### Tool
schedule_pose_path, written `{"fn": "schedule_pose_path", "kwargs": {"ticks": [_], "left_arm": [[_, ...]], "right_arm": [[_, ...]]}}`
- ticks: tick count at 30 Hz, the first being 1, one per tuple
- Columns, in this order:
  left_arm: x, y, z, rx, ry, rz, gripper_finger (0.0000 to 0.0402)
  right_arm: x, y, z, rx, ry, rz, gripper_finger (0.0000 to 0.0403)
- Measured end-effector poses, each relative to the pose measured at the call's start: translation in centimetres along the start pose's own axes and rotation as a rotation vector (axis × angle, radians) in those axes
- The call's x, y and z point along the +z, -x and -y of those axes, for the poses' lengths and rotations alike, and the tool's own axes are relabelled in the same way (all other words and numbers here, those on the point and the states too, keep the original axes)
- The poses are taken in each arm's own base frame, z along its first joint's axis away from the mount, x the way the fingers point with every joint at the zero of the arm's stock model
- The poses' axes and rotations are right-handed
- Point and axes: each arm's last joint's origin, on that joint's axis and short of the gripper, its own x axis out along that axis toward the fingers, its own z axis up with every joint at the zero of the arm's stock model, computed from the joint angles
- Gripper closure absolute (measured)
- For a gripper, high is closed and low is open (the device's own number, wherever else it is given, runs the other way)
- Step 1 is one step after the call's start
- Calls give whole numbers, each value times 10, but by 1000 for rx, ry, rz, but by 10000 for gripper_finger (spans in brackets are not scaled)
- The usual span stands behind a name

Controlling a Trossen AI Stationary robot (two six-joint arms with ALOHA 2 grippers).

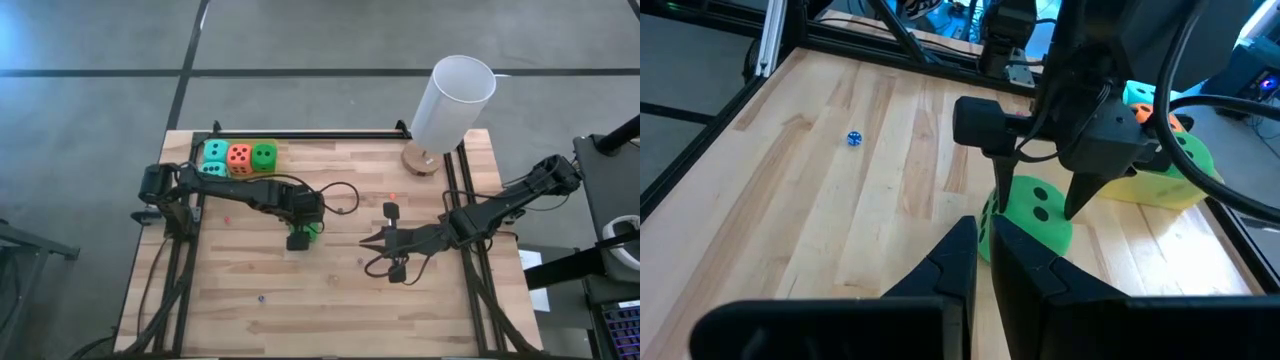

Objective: Pick & Place Dice
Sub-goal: Put the green large die into the yellow container

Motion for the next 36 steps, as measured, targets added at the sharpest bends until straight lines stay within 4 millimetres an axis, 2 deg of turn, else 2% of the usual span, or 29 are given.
{"fn": "schedule_pose_path", "kwargs": {"ticks": [6, 13, 27, 36], "left_arm": [[0, 0, 0, -2, -3, 1, 64], [0, 0, 0, -3, -3, -2, 7], [1, 8, 3, -43, -37, -1, 3], [-3, 10, 0, -43, -134, -30, 2]], "right_arm": [[0, 0, 0, 0, 0, 0, 374], [0, 0, 0, 0, 0, 0, 374], [0, 0, 0, 0, 0, 1, 374], [0, 0, 0, 0, 0, 1, 374]]}}
